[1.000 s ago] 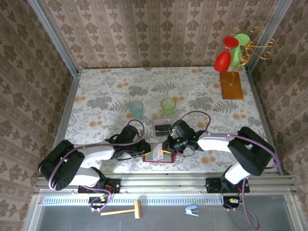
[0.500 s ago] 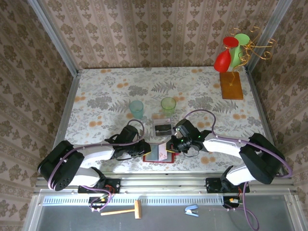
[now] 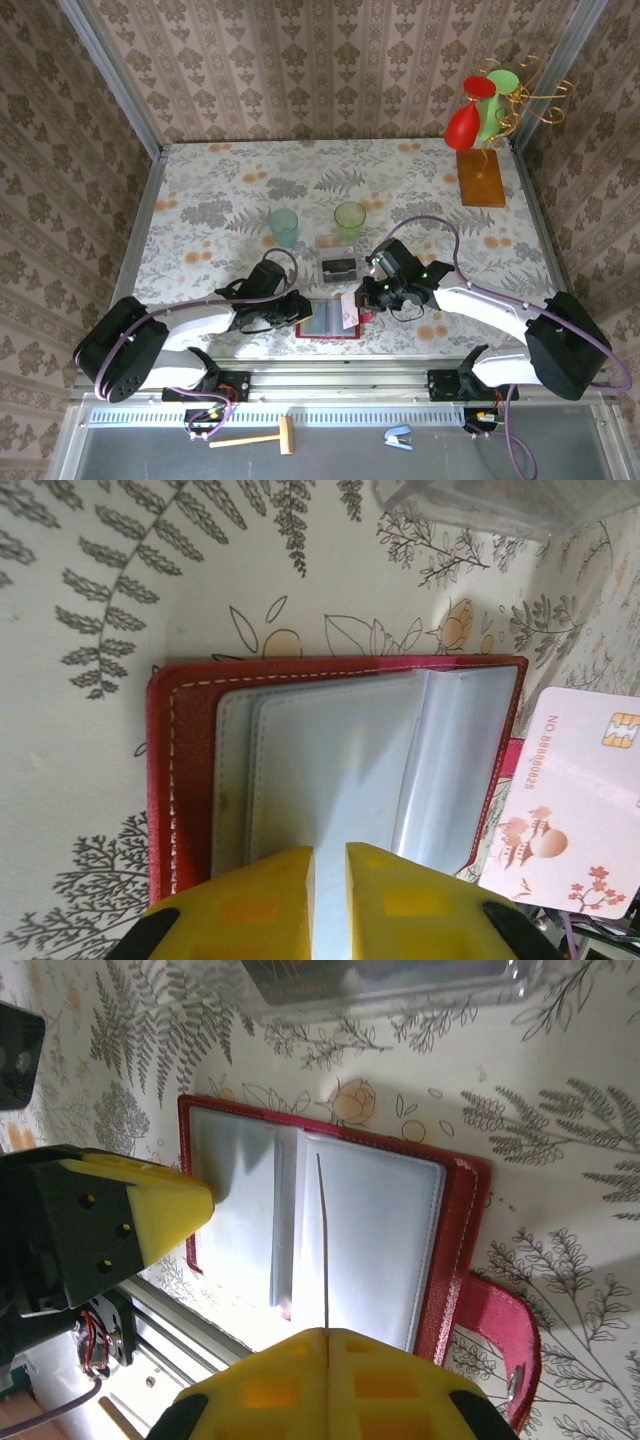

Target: Take the credit cards out of the card holder

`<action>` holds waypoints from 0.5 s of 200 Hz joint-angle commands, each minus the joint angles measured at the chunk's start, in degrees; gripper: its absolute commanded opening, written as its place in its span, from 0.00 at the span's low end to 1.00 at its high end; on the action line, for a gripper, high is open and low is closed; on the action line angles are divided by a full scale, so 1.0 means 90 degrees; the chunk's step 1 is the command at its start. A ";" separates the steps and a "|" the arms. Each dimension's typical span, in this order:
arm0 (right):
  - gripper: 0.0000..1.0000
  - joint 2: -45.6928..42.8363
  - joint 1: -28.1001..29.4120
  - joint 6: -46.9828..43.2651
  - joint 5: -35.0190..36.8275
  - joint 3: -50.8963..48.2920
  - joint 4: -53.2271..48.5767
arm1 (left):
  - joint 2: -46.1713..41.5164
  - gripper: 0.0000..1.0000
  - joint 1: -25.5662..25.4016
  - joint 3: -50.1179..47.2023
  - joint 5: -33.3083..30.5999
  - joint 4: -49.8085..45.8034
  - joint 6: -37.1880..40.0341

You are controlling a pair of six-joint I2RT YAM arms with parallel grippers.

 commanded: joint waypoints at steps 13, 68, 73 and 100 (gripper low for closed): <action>0.00 -0.0185 -0.0117 -0.1194 0.0213 0.0608 -0.0949 | -0.0333 0.17 -0.0031 0.0172 -0.0158 -0.0312 -0.0024; 0.00 0.0249 -0.0360 -0.3096 0.0259 0.1602 -0.1925 | -0.0694 0.19 0.0188 0.0258 -0.0202 -0.0569 0.0111; 0.00 0.0328 -0.0391 -0.3273 0.0233 0.1693 -0.1999 | -0.0741 0.19 0.0237 0.0259 -0.0198 -0.0588 0.0121; 0.00 0.0833 -0.0430 -0.4440 0.0285 0.2211 -0.2447 | -0.0976 0.20 0.0501 0.0289 -0.0143 -0.0729 0.0256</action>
